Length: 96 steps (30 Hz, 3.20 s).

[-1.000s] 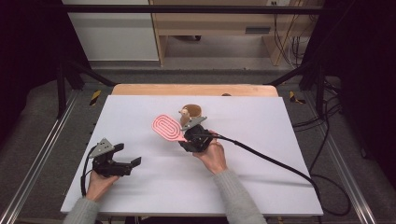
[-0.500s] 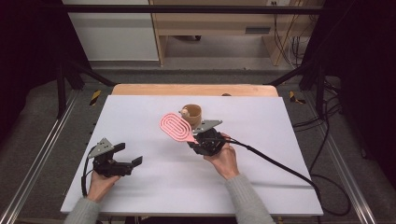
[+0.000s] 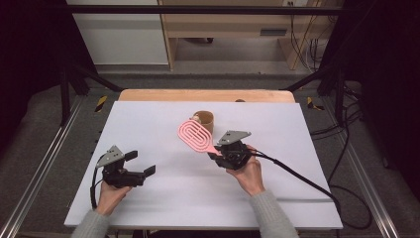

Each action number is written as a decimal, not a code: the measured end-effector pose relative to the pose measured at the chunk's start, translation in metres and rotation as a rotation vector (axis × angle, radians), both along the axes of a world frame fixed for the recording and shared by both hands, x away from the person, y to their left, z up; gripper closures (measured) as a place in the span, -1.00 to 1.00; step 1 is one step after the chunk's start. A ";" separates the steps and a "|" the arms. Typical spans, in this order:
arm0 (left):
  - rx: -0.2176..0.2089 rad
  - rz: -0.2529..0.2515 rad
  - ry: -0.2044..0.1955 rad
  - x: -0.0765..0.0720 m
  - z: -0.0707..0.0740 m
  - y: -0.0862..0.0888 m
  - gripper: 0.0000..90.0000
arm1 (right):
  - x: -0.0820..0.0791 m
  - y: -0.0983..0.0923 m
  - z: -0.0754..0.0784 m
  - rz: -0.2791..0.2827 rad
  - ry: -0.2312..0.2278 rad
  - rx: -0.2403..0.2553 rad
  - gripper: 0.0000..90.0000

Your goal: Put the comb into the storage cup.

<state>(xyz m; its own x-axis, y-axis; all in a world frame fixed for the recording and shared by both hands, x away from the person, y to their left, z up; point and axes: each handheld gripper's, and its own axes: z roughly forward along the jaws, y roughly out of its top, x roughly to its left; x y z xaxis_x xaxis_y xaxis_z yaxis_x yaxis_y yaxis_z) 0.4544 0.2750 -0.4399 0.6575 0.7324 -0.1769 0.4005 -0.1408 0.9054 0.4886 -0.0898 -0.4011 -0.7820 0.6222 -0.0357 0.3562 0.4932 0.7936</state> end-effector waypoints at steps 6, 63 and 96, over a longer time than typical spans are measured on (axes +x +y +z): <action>-0.027 -0.019 -0.003 -0.001 0.007 -0.010 -0.98 | -0.004 -0.012 -0.002 -0.015 -0.004 0.022 0.56; -0.194 -0.121 0.040 0.017 0.022 -0.093 -0.98 | -0.030 -0.035 -0.005 -0.033 -0.030 0.111 0.56; -0.285 -0.147 0.056 0.029 0.033 -0.128 -0.98 | -0.038 -0.036 0.004 -0.004 -0.049 0.162 0.56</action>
<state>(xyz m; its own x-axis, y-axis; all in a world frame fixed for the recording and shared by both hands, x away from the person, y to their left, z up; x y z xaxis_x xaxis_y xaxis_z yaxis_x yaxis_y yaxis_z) 0.4831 0.1468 -0.4073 0.7361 0.5457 -0.4004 0.4452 0.0552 0.8937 0.4506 -0.1262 -0.3975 -0.7796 0.6257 0.0277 0.3170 0.3561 0.8790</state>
